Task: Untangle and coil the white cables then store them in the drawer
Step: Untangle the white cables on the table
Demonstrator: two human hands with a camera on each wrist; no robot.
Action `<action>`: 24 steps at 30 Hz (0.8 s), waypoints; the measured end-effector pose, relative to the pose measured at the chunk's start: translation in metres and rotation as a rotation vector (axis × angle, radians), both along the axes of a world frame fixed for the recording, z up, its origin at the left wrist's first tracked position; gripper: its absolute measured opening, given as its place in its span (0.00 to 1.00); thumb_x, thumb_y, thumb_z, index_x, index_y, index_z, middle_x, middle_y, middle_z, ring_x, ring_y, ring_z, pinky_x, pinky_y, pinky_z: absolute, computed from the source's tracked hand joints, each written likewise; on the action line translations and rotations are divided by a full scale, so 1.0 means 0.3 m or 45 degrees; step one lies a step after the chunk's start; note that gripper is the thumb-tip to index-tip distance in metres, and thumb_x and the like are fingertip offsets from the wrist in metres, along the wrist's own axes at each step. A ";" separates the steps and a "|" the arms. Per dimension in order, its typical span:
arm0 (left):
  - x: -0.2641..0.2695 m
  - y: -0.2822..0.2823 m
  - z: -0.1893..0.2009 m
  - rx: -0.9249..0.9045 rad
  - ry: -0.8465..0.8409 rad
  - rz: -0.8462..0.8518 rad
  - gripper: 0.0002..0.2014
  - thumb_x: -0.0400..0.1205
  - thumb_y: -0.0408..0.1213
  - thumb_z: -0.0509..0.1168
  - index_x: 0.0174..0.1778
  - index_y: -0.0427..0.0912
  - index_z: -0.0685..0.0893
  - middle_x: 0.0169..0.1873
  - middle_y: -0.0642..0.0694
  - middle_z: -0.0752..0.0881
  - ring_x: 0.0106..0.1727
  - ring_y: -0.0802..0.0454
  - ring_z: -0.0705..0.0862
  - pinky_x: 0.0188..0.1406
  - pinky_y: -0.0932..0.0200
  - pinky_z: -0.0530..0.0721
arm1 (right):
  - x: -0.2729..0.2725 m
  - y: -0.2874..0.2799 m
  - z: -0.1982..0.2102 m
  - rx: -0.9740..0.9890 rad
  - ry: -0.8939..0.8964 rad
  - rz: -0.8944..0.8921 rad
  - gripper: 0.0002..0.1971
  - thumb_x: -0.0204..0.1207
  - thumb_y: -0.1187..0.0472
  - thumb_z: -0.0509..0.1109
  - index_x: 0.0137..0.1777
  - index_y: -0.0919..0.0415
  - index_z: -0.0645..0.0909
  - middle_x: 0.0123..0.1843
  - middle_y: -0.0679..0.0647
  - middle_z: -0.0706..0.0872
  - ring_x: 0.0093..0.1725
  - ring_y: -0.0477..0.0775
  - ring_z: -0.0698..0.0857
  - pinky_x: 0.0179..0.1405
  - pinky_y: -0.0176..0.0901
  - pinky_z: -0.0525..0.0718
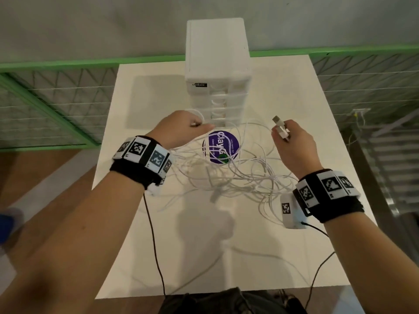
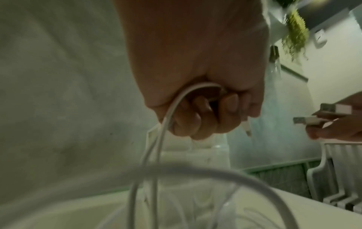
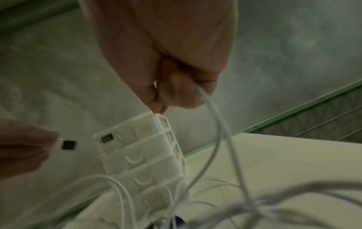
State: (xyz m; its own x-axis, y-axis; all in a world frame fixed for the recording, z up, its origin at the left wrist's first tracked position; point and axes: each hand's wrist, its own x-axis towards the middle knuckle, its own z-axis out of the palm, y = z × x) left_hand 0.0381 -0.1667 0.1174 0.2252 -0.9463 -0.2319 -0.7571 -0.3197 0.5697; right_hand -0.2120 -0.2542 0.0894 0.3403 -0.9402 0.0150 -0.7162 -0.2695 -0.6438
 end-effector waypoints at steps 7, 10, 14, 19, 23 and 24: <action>-0.054 -0.015 0.102 -0.236 0.098 -0.041 0.16 0.84 0.46 0.60 0.64 0.44 0.85 0.45 0.55 0.88 0.32 0.74 0.80 0.35 0.77 0.73 | 0.064 -0.014 0.107 0.171 -0.366 0.175 0.18 0.77 0.69 0.58 0.67 0.60 0.70 0.38 0.44 0.73 0.35 0.43 0.72 0.37 0.36 0.71; -0.091 -0.011 0.128 -0.359 0.226 0.010 0.14 0.86 0.42 0.57 0.64 0.45 0.81 0.29 0.56 0.79 0.27 0.65 0.76 0.30 0.68 0.74 | 0.101 0.005 0.107 0.132 -0.431 0.347 0.11 0.82 0.68 0.54 0.59 0.60 0.73 0.34 0.46 0.72 0.32 0.45 0.70 0.38 0.42 0.70; -0.138 -0.007 0.106 -0.364 0.527 0.052 0.17 0.88 0.37 0.53 0.73 0.48 0.68 0.34 0.51 0.80 0.29 0.62 0.75 0.31 0.65 0.74 | 0.146 0.050 0.088 0.144 -0.460 0.337 0.09 0.82 0.64 0.56 0.44 0.57 0.77 0.30 0.56 0.83 0.29 0.49 0.81 0.40 0.57 0.83; -0.173 0.009 0.076 -0.405 0.680 0.145 0.12 0.88 0.36 0.53 0.67 0.47 0.71 0.36 0.51 0.79 0.27 0.60 0.70 0.26 0.70 0.69 | 0.187 0.096 0.102 0.201 -0.551 0.328 0.11 0.82 0.57 0.60 0.41 0.55 0.80 0.27 0.54 0.84 0.26 0.50 0.80 0.33 0.47 0.82; -0.200 0.023 0.095 -0.516 0.862 0.279 0.09 0.87 0.29 0.52 0.62 0.40 0.67 0.35 0.46 0.78 0.21 0.68 0.73 0.23 0.75 0.69 | 0.214 0.121 0.126 0.255 -0.688 0.362 0.12 0.83 0.56 0.58 0.47 0.58 0.82 0.26 0.44 0.78 0.26 0.45 0.75 0.30 0.42 0.77; -0.204 0.026 0.104 -0.543 0.926 0.332 0.09 0.87 0.27 0.52 0.61 0.40 0.66 0.35 0.46 0.77 0.20 0.69 0.73 0.21 0.76 0.68 | 0.218 0.129 0.130 0.259 -0.695 0.369 0.13 0.84 0.56 0.57 0.50 0.59 0.82 0.27 0.42 0.77 0.27 0.44 0.74 0.31 0.39 0.75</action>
